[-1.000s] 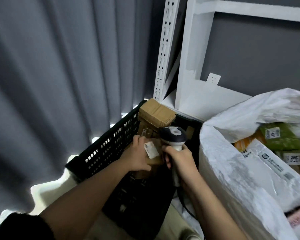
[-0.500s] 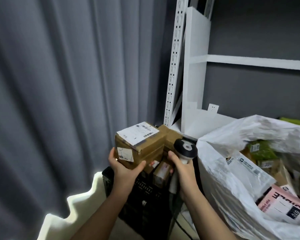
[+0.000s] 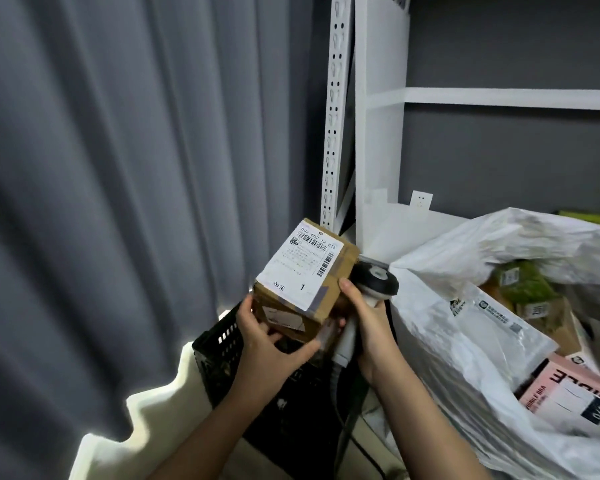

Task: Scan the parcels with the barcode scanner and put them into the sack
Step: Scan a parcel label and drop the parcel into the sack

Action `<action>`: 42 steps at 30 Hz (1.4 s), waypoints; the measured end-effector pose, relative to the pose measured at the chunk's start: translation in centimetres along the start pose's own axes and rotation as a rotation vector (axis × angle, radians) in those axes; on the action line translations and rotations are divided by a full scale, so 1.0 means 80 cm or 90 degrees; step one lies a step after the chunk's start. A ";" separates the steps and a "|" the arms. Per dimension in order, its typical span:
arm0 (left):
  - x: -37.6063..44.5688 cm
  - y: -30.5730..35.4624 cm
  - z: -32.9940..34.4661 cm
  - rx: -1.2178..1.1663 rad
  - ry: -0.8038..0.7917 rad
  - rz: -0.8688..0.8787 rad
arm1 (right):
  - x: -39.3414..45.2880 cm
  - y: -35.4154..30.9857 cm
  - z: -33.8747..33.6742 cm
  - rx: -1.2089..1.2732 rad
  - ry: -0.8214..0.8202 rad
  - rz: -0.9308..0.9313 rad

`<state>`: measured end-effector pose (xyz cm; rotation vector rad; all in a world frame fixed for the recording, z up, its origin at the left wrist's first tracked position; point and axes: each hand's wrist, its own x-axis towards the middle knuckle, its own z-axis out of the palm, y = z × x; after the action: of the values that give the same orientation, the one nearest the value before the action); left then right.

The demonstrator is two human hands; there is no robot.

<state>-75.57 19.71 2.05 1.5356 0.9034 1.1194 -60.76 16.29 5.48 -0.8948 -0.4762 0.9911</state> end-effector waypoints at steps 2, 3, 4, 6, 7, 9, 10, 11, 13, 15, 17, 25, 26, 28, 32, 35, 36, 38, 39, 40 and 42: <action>0.004 0.011 -0.011 -0.151 -0.055 -0.101 | 0.005 -0.008 -0.007 -0.081 -0.013 -0.025; 0.009 0.012 -0.020 -0.213 -0.075 -0.151 | 0.008 -0.011 -0.012 -0.125 -0.019 -0.036; 0.013 0.017 -0.030 -0.253 -0.096 -0.194 | 0.010 -0.013 -0.015 -0.160 -0.029 -0.044; 0.016 0.019 -0.045 -0.250 -0.135 -0.251 | 0.011 -0.015 -0.019 -0.207 -0.058 -0.049; 0.016 0.017 -0.048 -0.224 -0.144 -0.269 | 0.010 -0.016 -0.018 -0.227 -0.069 -0.055; 0.016 0.014 -0.049 -0.219 -0.137 -0.311 | 0.007 -0.013 -0.015 -0.248 -0.080 -0.066; 0.017 0.012 -0.050 -0.238 -0.125 -0.324 | 0.006 -0.012 -0.013 -0.249 -0.067 -0.063; 0.019 0.008 -0.051 -0.260 -0.112 -0.329 | 0.005 -0.012 -0.013 -0.260 -0.040 -0.060; 0.024 -0.001 -0.051 -0.291 -0.082 -0.332 | 0.002 -0.012 -0.013 -0.316 0.021 -0.062; 0.026 -0.008 -0.046 -0.307 -0.047 -0.343 | -0.003 -0.012 -0.011 -0.350 0.041 -0.065; 0.029 -0.013 -0.041 -0.305 -0.023 -0.350 | -0.014 -0.011 -0.006 -0.333 0.008 -0.062; 0.041 -0.038 -0.032 -0.234 0.022 -0.325 | -0.040 -0.005 -0.004 -0.232 -0.166 0.059; 0.041 -0.038 -0.030 -0.227 0.022 -0.323 | -0.042 -0.006 -0.006 -0.239 -0.173 0.049; 0.043 -0.040 -0.025 -0.223 0.030 -0.316 | -0.047 -0.010 -0.005 -0.239 -0.183 0.024; 0.049 -0.045 -0.018 -0.247 0.061 -0.297 | -0.053 -0.010 -0.001 -0.214 -0.123 0.013; 0.054 -0.051 -0.014 -0.268 0.074 -0.295 | -0.054 -0.010 0.001 -0.222 -0.115 0.047; 0.055 -0.053 -0.013 -0.271 0.077 -0.296 | -0.054 -0.010 -0.001 -0.233 -0.119 0.059; 0.056 -0.053 -0.010 -0.280 0.081 -0.301 | -0.055 -0.009 -0.003 -0.259 -0.127 0.073; 0.057 -0.053 -0.009 -0.285 0.085 -0.301 | -0.056 -0.008 -0.004 -0.270 -0.132 0.076; 0.057 -0.051 -0.008 -0.288 0.090 -0.300 | -0.057 -0.007 -0.004 -0.279 -0.133 0.077; 0.058 -0.049 -0.007 -0.294 0.104 -0.300 | -0.058 -0.007 -0.004 -0.293 -0.130 0.076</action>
<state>-74.78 25.06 -0.72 0.8108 0.9683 1.0211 -62.53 11.97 5.93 -1.2491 -0.8540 1.1078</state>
